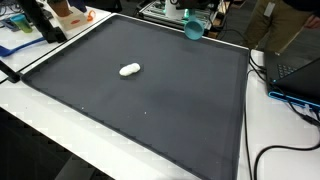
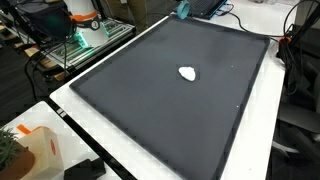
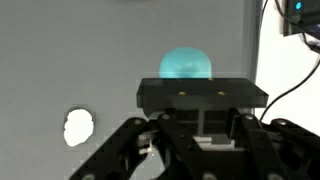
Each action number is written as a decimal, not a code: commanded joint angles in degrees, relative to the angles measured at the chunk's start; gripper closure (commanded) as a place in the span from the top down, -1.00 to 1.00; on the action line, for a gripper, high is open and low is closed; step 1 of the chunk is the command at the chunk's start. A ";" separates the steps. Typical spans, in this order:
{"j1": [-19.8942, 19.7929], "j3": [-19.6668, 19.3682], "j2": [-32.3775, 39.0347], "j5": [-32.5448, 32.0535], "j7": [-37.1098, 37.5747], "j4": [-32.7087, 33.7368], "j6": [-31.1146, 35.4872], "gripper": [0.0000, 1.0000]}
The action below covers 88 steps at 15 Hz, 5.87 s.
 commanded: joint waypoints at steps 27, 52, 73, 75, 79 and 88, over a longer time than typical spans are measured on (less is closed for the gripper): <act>-9.93 -4.98 14.95 -24.55 -10.29 7.42 7.01 -0.07; -9.38 -4.58 32.30 -21.16 -11.56 11.45 10.69 -0.57; -3.34 -1.88 -2.35 -4.67 -21.28 4.75 -20.70 -0.07; -3.34 -2.01 -2.71 -4.54 -21.66 4.15 -20.70 -0.07; -2.06 -3.64 0.58 3.55 -25.85 7.74 -31.03 -0.57; -5.49 -5.82 3.33 15.38 -24.56 15.36 -38.87 0.72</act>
